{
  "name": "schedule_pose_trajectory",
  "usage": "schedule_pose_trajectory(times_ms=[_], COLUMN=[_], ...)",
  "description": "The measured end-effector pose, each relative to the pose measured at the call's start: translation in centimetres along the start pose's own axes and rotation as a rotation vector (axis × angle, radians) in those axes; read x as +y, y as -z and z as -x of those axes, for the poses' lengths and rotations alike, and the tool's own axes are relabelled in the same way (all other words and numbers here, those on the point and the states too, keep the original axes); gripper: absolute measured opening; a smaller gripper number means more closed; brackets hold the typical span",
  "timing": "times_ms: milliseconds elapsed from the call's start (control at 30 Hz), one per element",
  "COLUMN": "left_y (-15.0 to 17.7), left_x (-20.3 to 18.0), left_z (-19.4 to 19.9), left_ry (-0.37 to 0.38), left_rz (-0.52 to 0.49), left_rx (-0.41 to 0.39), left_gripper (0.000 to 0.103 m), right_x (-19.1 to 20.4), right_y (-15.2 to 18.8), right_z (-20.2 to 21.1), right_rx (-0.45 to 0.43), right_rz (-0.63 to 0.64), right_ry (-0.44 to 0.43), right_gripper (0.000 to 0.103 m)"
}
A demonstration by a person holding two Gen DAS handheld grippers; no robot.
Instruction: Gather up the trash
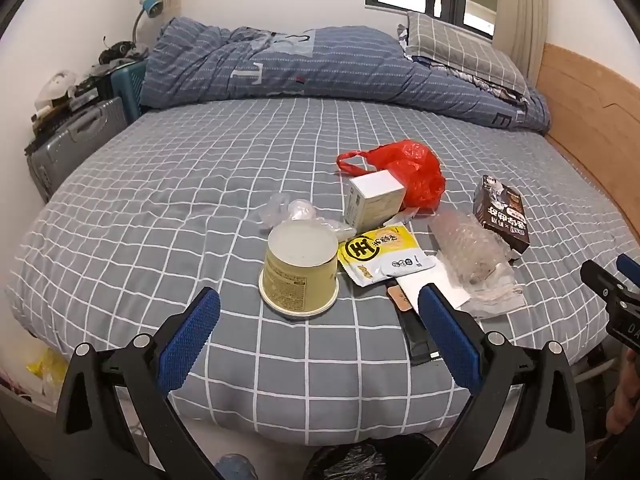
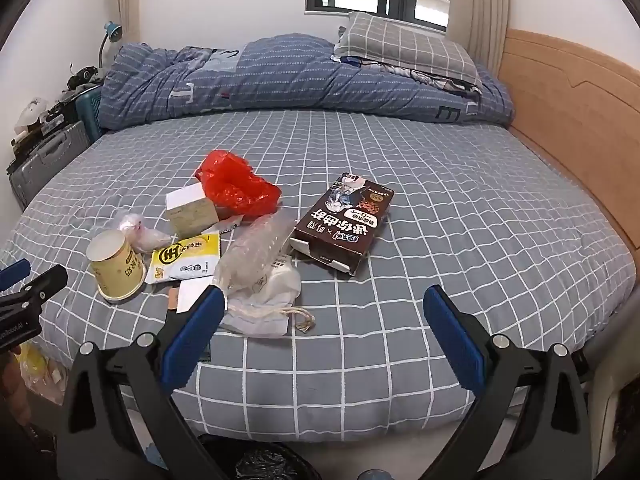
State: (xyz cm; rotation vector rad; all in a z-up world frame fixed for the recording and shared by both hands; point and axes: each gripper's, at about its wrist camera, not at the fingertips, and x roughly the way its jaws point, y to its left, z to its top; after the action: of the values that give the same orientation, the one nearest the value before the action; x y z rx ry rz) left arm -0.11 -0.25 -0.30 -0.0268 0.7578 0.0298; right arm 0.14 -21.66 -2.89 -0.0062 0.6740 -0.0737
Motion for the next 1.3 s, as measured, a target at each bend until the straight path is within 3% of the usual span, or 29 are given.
schedule_pose_trajectory(times_ms=[1300], left_y=[0.37], left_x=[-0.75], left_z=[-0.42], left_ry=[-0.004], left_rz=[-0.024], left_rx=[0.001], left_gripper=[0.097], right_x=[-0.04], right_y=[-0.06], right_z=[-0.14], right_rx=[0.0], right_rz=[-0.003], right_ry=[0.005], right_gripper=[0.096])
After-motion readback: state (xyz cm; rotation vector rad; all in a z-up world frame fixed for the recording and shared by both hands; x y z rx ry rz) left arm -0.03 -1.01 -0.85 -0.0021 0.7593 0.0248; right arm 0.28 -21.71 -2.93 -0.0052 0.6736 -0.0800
